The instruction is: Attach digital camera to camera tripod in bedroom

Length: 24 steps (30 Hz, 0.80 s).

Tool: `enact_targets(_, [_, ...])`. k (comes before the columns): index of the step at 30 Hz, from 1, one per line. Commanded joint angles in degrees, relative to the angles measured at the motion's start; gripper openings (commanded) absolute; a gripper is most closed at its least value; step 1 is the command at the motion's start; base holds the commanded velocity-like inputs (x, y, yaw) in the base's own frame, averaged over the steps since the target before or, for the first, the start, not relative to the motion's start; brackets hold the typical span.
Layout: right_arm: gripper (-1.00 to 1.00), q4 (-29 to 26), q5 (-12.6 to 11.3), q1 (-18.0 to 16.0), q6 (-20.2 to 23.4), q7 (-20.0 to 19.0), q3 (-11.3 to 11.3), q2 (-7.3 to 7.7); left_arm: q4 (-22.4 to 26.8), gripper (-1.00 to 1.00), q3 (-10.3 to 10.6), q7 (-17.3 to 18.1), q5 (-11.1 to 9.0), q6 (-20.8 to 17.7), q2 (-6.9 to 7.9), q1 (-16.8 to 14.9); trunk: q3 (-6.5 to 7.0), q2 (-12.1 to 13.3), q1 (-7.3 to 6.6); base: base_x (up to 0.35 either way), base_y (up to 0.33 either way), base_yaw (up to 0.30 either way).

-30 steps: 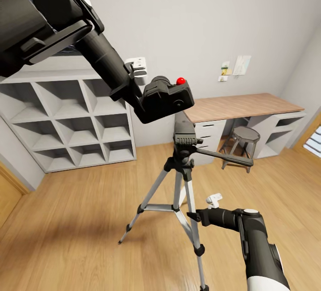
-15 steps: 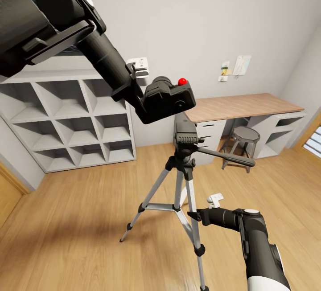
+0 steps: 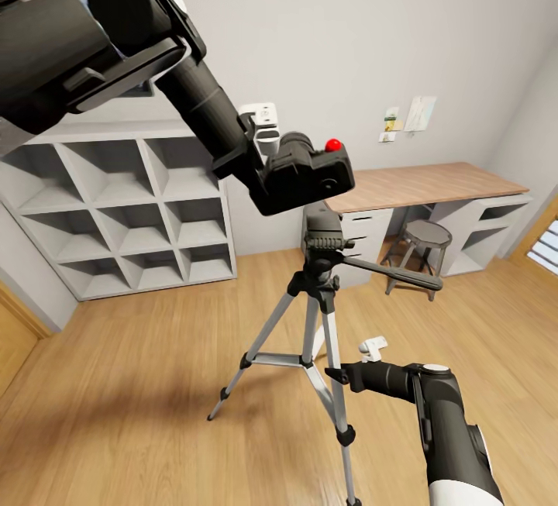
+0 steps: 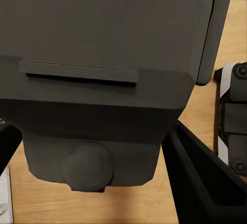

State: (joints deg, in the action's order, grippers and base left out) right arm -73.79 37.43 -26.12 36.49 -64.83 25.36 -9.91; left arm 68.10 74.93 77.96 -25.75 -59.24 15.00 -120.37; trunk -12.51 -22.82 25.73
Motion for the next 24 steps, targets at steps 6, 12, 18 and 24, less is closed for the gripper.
enact_targets(6, [-1.00, -0.11, 2.04, -0.07, -0.34, 2.43, 0.13, -0.09, -0.32, -1.00, 0.13, -0.83, -0.13, -0.35, -1.22, -0.13, -0.14, -0.10, 0.05, 0.000, 0.000, 0.000])
enact_targets(12, [-1.00, -0.10, 2.03, -0.07, -0.44, 2.43, 0.13, -0.09, -1.75, -1.00, 0.13, -1.07, -0.09, -0.29, -3.20, -0.13, -0.14, -0.10, 0.05, 0.000, 0.000, 0.000])
enact_targets(18, [-1.00, -0.13, 2.03, -0.07, -0.45, 2.43, 0.13, -0.09, -2.58, -1.00, 0.13, -1.17, 0.58, -0.26, -4.85, -0.13, -0.14, -0.10, 0.05, 0.000, 0.000, 0.000])
enact_targets(24, [-1.00, -0.06, 2.02, -0.07, -0.45, 2.43, 0.13, -0.09, -2.74, -1.00, 0.13, -1.18, 2.29, -0.31, -5.68, -0.13, -0.14, -0.10, 0.05, 0.000, 0.000, 0.000])
